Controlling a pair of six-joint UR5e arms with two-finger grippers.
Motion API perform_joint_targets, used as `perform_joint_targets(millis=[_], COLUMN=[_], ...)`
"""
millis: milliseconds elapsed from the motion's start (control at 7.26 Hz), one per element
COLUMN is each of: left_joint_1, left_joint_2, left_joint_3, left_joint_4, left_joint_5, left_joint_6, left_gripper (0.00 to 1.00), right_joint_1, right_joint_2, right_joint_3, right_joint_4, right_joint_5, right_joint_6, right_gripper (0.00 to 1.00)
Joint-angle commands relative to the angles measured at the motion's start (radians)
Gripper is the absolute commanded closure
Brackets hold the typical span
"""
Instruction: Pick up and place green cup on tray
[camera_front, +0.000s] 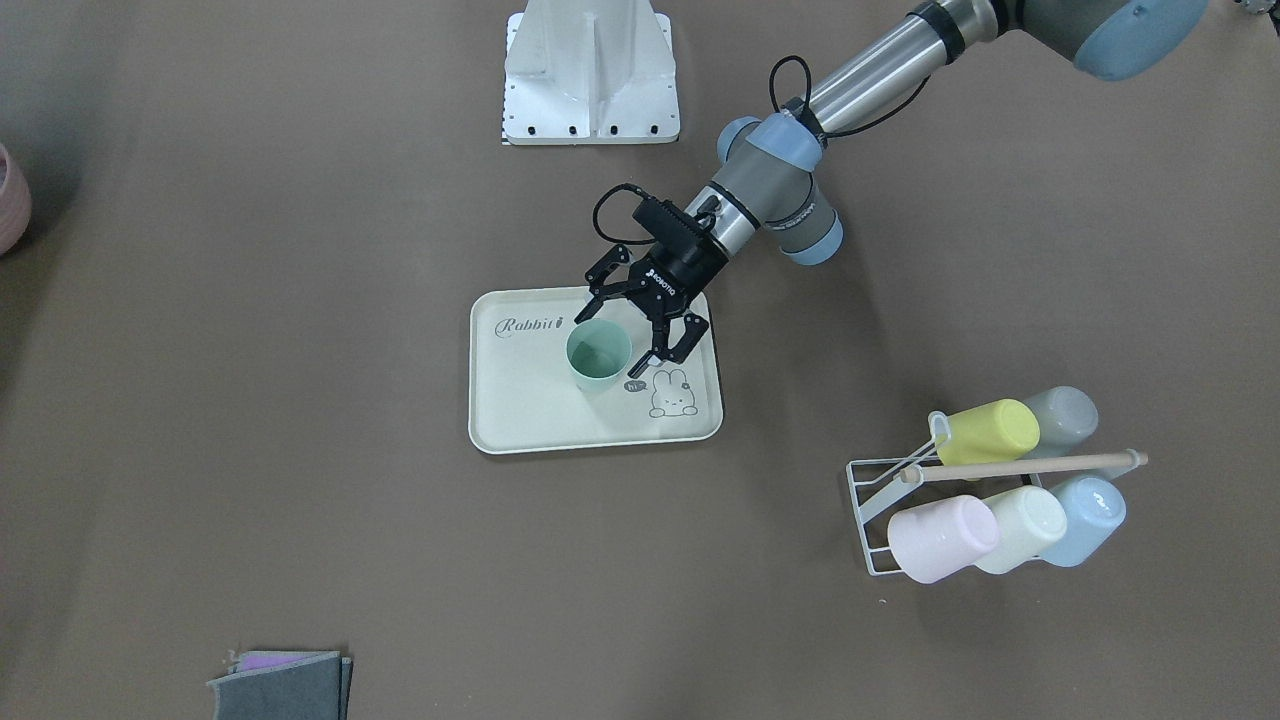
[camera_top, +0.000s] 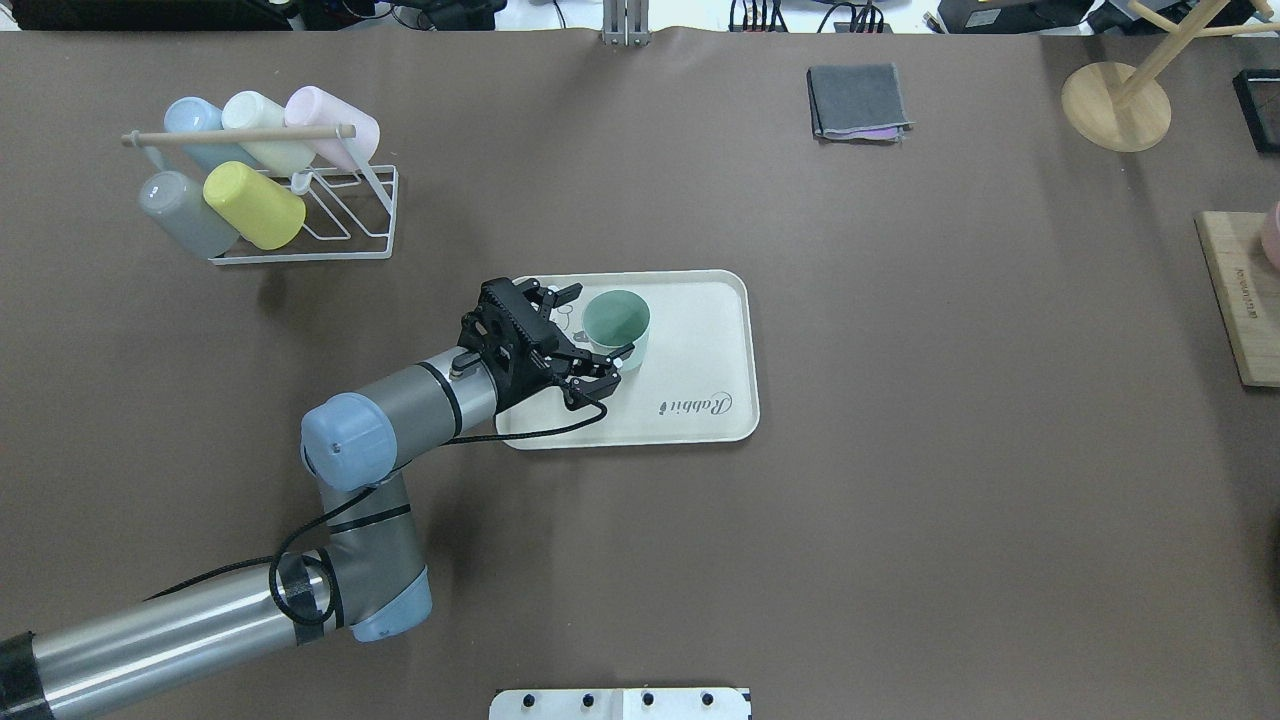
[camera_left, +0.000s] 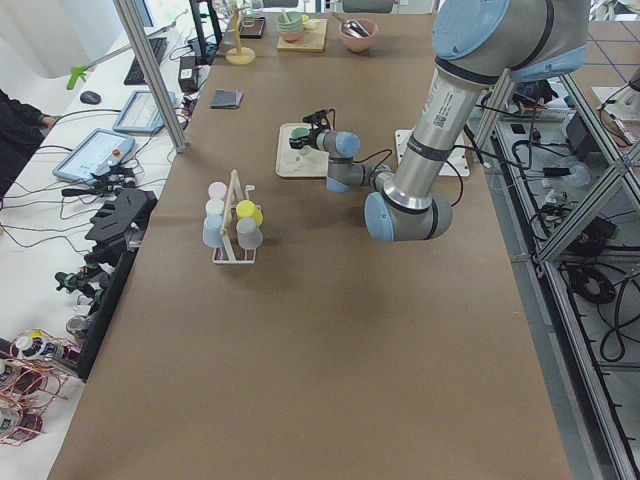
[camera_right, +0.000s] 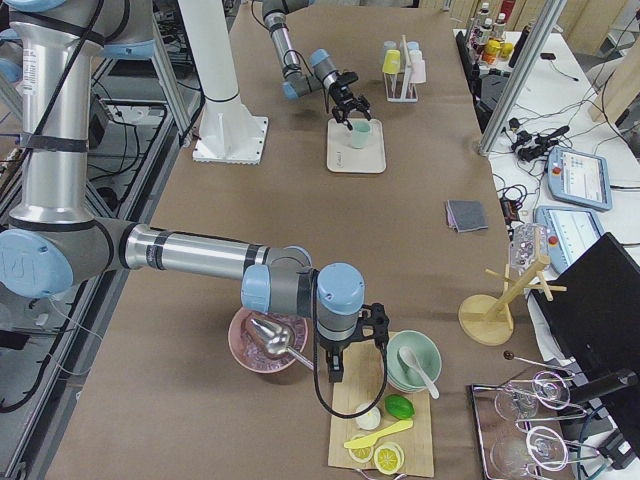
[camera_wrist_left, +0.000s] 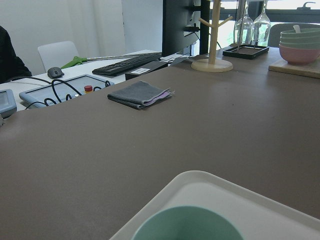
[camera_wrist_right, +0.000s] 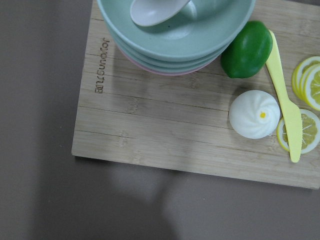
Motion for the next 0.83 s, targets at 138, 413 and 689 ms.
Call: perform_joint_targets(millis=[138, 413, 689], left_joint_1=[-0.002, -0.017, -0.037], left_joint_2=[0.029, 0.043, 0.023], left_joint_3=[-0.054, -0.155, -0.213], left_joint_4=[0.000, 0.002, 0.104], left_joint_5=[-0.006, -0.061, -0.081], left_joint_6=[0.000, -0.008, -0.002], left_gripper=[0.01, 0.01, 0.01], right_joint_1=[0.000, 0.000, 0.000], right_joint_2=[-0.002, -0.002, -0.002], right_joint_3=[0.000, 0.000, 0.000], right_joint_4=[0.002, 0.004, 0.004], right_joint_5=[-0.001, 0.001, 0.001], right_joint_6=[0.000, 0.000, 0.000], right_gripper=[0.00, 0.00, 0.00])
